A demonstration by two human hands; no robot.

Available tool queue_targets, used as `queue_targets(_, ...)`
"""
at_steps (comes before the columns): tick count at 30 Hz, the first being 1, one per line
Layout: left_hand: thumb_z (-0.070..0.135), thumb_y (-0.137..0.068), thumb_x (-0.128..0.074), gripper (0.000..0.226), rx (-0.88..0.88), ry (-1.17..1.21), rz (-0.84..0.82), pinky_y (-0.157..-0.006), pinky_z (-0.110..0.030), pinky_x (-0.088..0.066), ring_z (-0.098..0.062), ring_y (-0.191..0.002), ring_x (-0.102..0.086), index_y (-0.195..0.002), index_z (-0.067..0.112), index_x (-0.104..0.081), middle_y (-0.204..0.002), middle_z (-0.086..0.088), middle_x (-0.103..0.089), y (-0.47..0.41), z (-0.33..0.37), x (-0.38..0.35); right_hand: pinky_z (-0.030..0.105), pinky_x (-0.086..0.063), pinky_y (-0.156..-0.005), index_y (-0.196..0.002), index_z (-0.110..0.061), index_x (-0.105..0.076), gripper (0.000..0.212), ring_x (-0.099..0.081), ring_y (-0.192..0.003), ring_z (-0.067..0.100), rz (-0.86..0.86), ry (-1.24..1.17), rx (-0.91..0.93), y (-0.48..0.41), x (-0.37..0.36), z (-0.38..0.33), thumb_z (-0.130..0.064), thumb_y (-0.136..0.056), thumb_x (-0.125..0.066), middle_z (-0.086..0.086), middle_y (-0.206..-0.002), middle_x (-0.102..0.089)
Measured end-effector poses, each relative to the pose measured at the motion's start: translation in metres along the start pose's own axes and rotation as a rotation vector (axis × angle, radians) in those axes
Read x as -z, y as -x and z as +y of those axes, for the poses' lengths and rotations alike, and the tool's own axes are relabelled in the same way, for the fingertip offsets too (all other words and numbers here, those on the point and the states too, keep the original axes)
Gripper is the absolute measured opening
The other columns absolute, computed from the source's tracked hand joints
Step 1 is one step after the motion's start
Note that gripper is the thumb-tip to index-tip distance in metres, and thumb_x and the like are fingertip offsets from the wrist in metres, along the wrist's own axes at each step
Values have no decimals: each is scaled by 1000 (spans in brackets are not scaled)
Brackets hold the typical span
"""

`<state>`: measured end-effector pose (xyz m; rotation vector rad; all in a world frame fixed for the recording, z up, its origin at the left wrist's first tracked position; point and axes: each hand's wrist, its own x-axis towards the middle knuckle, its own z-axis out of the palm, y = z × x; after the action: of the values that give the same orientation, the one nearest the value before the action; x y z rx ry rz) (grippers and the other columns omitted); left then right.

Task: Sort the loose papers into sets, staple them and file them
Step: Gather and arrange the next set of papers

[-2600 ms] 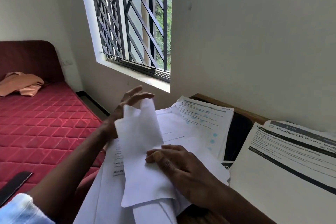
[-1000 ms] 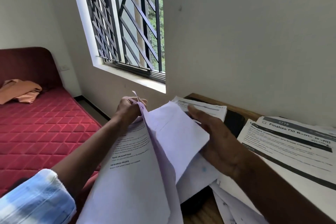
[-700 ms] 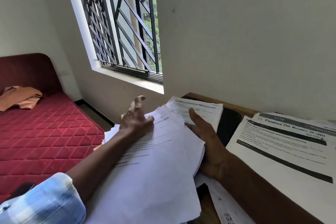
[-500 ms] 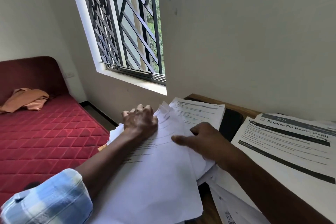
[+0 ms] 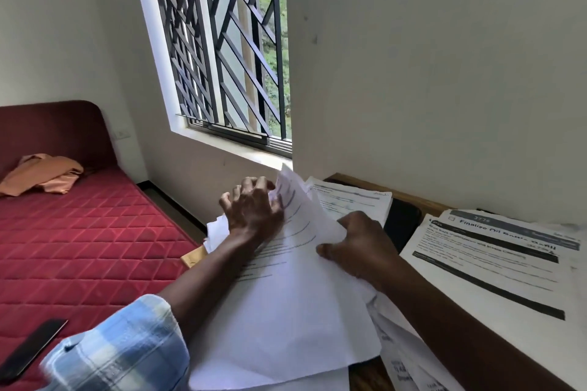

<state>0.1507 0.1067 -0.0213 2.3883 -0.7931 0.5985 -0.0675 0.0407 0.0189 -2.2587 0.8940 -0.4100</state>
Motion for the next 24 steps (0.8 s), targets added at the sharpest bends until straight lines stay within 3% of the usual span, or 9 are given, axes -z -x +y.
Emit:
queue_targets(3,44,-93,-61,32,-61,186,29,-107,-50,-35,-28,-123,-55,-121,31,-64,-129,-5,-61,-12,22,18,37,-57,-82,-113,-24,-69,41,-69,-96,21,173,133,-3,2,20,14,-49,-81,-75,-3,-104,-72)
queue_targets(6,41,-91,-66,25,-84,427,-37,-95,-40,-50,-23,-106,-66,-111,27,-70,-112,1,-70,-19,60,34,36,-50,-81,-116,-26,-69,42,-67,-107,29,318,213,-72,1,49,30,-51,-83,-71,1,-113,-71)
queue_targets(9,59,-92,-68,48,92,818,-546,-72,-31,-57,-21,-80,-75,-105,14,-74,-98,-7,-78,-14,102,41,45,-47,-96,-120,-27,-70,39,-58,-119,32,437,450,-83,5,57,42,-45,-86,-70,3,-123,-65)
queue_targets(11,75,-85,-64,73,191,921,-892,-70,-34,-59,-30,-84,-78,-111,7,-72,-100,-15,-79,0,121,40,50,-43,-93,-106,-22,-75,32,-56,-116,36,536,629,2,6,47,53,-33,-77,-80,7,-122,-62)
queue_targets(13,80,-81,-64,82,185,913,-1050,-75,-40,-62,-36,-93,-77,-114,6,-73,-101,-17,-79,11,129,31,52,-44,-89,-91,-21,-77,29,-59,-110,37,545,684,80,9,37,56,-25,-64,-85,9,-116,-65)
queue_targets(16,61,-84,-76,59,196,949,-1048,-84,-43,-63,-32,-85,-78,-114,11,-74,-95,-15,-79,16,129,12,50,-39,-101,-116,-25,-70,32,-56,-120,31,383,748,108,14,20,53,-38,-86,-69,4,-129,-61)
queue_targets(18,35,-77,-87,55,281,1011,-970,-87,-49,-63,-30,-85,-77,-121,8,-67,-97,-16,-78,16,120,-2,41,-37,-100,-126,-28,-63,47,-58,-119,21,247,550,78,19,25,48,-62,-98,-48,-7,-126,-59)
queue_targets(21,5,-80,-80,51,386,1157,-884,-89,-55,-61,-38,-96,-76,-127,3,-61,-106,-22,-76,14,108,-16,31,-43,-83,-111,-30,-71,57,-62,-101,13,316,81,-41,16,47,52,-77,-90,-48,-16,-101,-62)
queue_targets(24,3,-85,-72,43,472,1282,-877,-83,-47,-62,-36,-95,-74,-128,3,-63,-110,-23,-75,14,101,-14,33,-49,-85,-108,-26,-70,47,-64,-104,17,335,175,-123,-2,66,78,-68,-90,-60,-9,-107,-67)
